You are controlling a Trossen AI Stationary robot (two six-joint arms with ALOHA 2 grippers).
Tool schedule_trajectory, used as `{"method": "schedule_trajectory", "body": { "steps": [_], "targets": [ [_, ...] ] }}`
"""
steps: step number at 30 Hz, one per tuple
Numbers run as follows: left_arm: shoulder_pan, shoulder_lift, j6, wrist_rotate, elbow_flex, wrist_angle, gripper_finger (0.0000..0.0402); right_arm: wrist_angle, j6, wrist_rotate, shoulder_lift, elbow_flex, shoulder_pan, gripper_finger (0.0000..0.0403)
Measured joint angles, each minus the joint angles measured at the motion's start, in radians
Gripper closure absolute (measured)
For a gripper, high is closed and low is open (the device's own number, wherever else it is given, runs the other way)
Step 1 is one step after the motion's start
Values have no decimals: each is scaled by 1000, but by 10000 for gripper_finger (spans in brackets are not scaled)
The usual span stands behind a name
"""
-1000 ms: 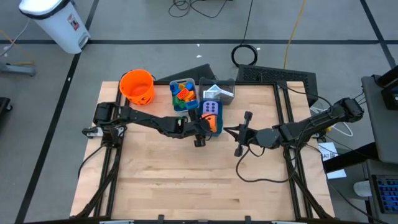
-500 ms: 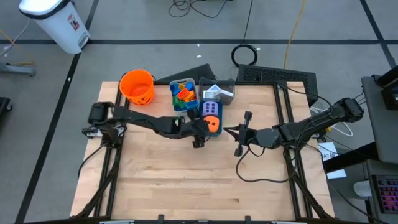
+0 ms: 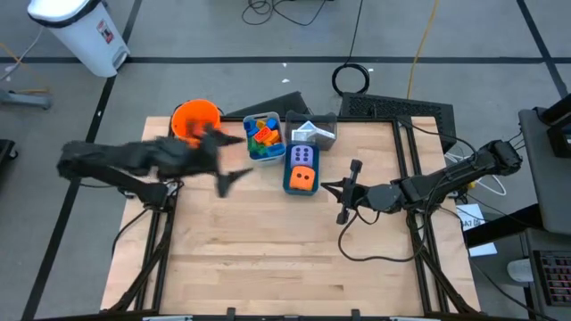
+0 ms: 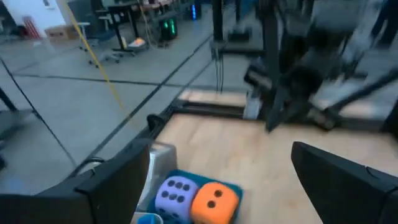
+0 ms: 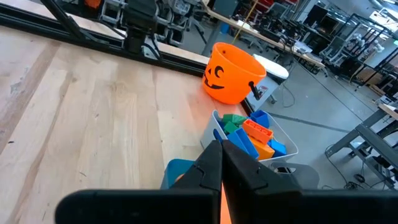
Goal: Pick & Place Toys
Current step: Return to Home Position
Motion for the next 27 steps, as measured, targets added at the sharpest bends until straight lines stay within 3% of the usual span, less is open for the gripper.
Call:
{"method": "schedule_trajectory", "body": {
  "steps": [4,8,12,17,21,24,27],
  "targets": [
    [-37,-182,-139,8,0,-143,4,0,3,0,0,0,0,403],
    [-71,-317,-174,7,-8,-331,5,1,3,0,0,0,0,403],
    [-99,-406,-231,-5,-128,-397,5,2,3,0,0,0,0,403],
    [-104,-496,-243,-63,-394,-266,5,2,4,0,0,0,0,403],
    [-103,-554,-252,-156,-641,-13,5,2,44,0,0,0,0,403],
    [-103,-599,-228,-147,-790,155,5,2,65,-1,-6,0,0,403],
    [-103,-650,-154,-46,-890,255,5,31,93,-30,-52,-29,-1,403]
  ]
}}
